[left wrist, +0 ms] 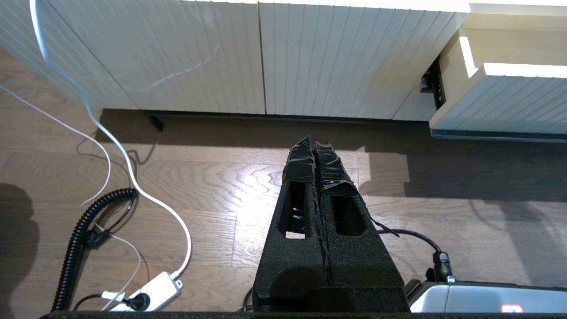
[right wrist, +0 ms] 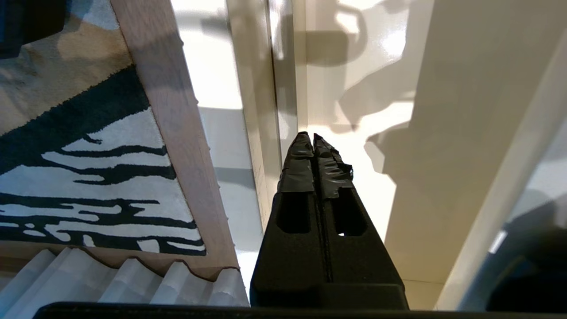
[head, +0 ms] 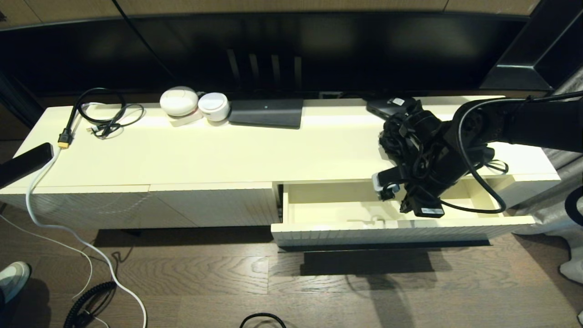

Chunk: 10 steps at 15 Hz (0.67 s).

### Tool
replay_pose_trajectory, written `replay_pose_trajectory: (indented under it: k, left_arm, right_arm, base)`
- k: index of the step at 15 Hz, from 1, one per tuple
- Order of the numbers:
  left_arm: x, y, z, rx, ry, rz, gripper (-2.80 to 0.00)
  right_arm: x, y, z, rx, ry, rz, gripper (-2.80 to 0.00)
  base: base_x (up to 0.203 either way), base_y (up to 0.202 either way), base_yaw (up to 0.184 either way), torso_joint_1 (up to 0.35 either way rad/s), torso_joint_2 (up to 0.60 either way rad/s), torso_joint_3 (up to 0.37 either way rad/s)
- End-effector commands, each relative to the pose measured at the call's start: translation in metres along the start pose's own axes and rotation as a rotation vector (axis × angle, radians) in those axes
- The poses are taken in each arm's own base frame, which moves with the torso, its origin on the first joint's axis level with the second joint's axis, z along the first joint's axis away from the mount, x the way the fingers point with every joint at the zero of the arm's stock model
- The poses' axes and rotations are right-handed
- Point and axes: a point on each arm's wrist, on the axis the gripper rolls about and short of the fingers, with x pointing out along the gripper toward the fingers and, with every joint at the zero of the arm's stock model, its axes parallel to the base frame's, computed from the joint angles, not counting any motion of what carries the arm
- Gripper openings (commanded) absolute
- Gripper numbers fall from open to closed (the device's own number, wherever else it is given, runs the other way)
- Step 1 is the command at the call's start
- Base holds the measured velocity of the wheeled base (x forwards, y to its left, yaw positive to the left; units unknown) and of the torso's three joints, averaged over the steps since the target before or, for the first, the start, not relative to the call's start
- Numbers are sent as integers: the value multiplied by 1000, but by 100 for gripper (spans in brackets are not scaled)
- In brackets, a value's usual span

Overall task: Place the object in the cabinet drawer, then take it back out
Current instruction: Open the drawer

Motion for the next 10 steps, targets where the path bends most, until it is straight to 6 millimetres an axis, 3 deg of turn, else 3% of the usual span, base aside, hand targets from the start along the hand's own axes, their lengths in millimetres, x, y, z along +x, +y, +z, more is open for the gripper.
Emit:
replay_pose_trajectory:
  k: [1, 6, 10]
  left_arm:
    - [0, 0, 0, -1, 0, 0, -280]
    - [0, 0, 0, -1, -1, 1, -280]
    - [0, 0, 0, -1, -1, 1, -280]
  right_arm:
    - [10, -1, -1, -6, 9, 19, -280]
    - [11, -6, -4, -3, 1, -6, -280]
    - [5, 2, -6, -6, 20, 52, -280]
  base:
    - [0, 0, 0, 0, 0, 0]
    - [0, 0, 0, 0, 0, 0]
    - [0, 0, 0, 0, 0, 0]
